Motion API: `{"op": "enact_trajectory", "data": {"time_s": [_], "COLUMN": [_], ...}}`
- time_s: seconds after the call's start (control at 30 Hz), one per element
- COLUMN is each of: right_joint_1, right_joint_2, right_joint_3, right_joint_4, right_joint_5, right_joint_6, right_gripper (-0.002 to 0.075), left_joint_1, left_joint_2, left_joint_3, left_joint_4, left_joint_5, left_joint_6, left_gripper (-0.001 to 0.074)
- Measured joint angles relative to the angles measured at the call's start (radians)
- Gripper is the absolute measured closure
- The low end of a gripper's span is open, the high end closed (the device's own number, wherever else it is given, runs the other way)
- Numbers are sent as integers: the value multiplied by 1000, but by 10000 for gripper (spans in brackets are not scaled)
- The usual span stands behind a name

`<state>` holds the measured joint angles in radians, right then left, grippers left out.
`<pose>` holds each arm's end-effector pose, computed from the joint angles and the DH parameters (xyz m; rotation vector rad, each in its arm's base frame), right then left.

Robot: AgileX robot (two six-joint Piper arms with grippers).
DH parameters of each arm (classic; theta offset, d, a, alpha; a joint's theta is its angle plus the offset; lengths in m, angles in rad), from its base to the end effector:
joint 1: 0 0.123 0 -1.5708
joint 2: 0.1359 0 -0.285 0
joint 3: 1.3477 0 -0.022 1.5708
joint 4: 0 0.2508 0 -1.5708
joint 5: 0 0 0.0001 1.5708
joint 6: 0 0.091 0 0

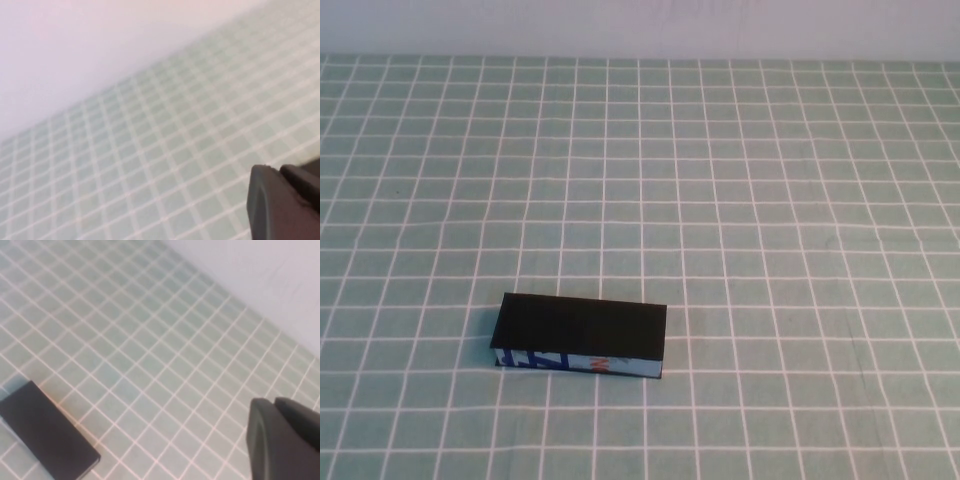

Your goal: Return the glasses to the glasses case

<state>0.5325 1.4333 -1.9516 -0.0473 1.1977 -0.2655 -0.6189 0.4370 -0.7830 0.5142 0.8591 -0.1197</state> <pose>0.2335 0.1329 0.5180 -0.8343 1.9962 0.0963 0.0669 -0.0060 0.3731 0.5495 1.8214 0.1069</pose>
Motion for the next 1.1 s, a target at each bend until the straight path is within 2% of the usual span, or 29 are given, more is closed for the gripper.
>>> {"op": "enact_trajectory", "data": {"time_s": [0.13, 0.37, 0.57, 0.83, 1.1], "right_joint_1": [0, 0, 0, 0, 0], "right_joint_2": [-176, -542, -861, -1108, -1156], "right_joint_3": [223, 801, 1197, 1459, 1500], "right_joint_4": [11, 23, 88, 102, 106], "right_joint_5": [-157, -515, -654, -759, -767], "right_joint_6": [5, 28, 44, 86, 88], "right_gripper": [737, 737, 737, 737, 737], "left_joint_1": [0, 0, 0, 0, 0], "left_joint_2": [-73, -93, -93, -93, -93], "left_joint_3": [0, 55, 177, 283, 289], "left_joint_4": [-74, -174, -235, -244, -242], "left_joint_5": [-43, -65, -87, -147, -161], "left_joint_6": [-4, -13, -42, -192, -208], "left_gripper": [736, 736, 736, 736, 736]}}
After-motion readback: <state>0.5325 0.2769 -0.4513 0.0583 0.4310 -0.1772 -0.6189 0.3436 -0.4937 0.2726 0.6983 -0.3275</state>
